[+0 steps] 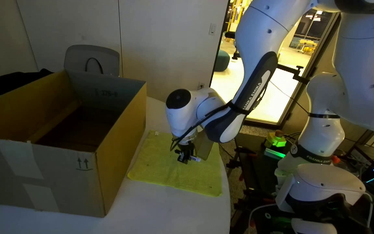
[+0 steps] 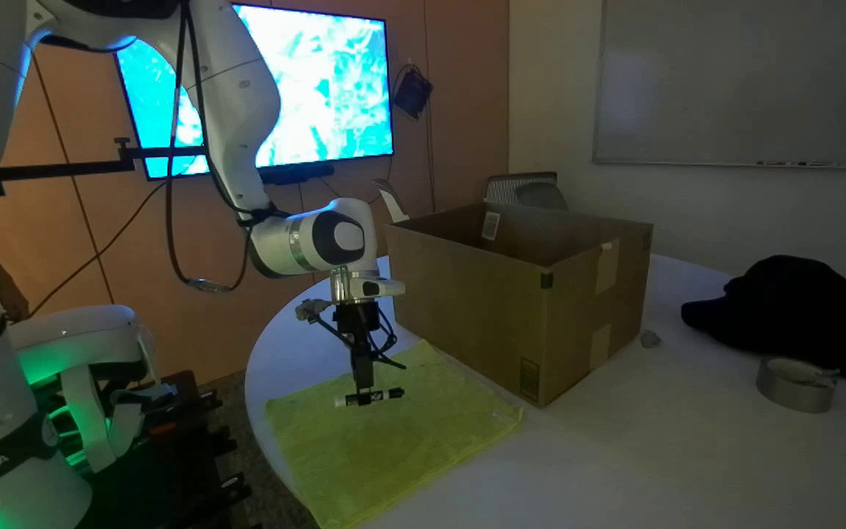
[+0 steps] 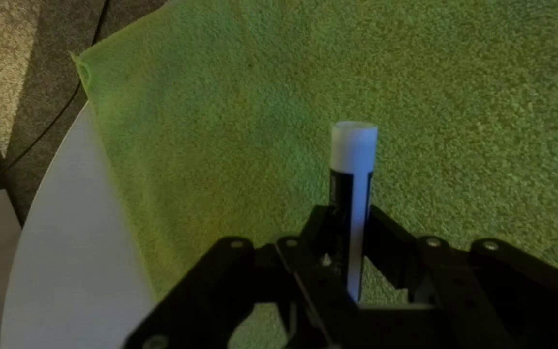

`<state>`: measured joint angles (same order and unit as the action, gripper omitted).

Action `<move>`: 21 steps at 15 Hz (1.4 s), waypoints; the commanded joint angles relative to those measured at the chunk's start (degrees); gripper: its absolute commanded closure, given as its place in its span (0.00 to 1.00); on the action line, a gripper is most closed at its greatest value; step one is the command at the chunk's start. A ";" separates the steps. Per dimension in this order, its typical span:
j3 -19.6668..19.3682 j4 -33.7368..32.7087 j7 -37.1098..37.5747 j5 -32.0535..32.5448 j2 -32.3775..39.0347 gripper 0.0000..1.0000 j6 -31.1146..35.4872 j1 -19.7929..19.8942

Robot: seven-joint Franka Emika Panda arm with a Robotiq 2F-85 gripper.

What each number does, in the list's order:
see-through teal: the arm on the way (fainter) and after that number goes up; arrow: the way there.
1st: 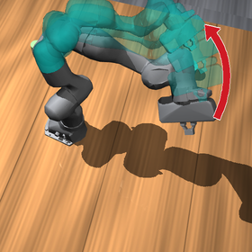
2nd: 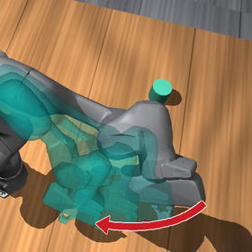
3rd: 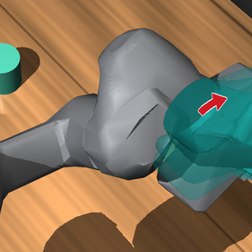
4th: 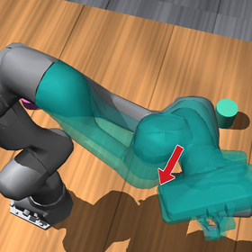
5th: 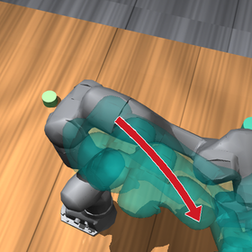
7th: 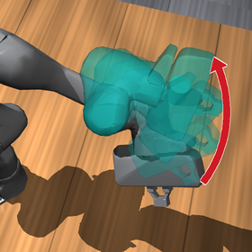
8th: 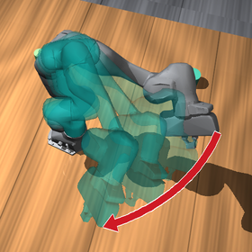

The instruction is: Put the black marker on the yellow towel, fold the towel and place it inside the brown box

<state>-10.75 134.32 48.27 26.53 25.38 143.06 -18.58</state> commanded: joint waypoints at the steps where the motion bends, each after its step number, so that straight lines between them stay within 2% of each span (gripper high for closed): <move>1: 1.07 -2.81 0.73 -0.23 3.62 0.92 -2.08 0.83; 4: 1.09 -3.81 0.55 -0.72 5.33 0.91 -2.81 0.67; 5: 1.11 -4.05 0.65 -0.85 5.44 0.79 -3.08 0.65; 6: 1.24 -4.21 0.71 -0.86 5.24 0.50 -3.64 0.63; 7: 1.38 -4.07 0.70 -0.86 4.74 0.49 -3.64 0.67; 10: 0.90 -3.15 1.73 0.48 2.26 0.30 -4.06 -0.20; 13: 0.64 -1.79 3.58 2.23 -1.12 0.05 -3.67 -1.34; 14: 0.88 -1.33 4.24 2.86 -2.25 0.01 -3.18 -1.79; 17: 3.50 -0.36 3.86 3.31 -4.97 0.00 -0.60 -1.73; 21: 8.68 -0.13 -0.03 0.19 -4.18 0.00 5.63 -0.25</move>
<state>-5.04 132.70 50.59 28.08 21.68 143.94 -20.13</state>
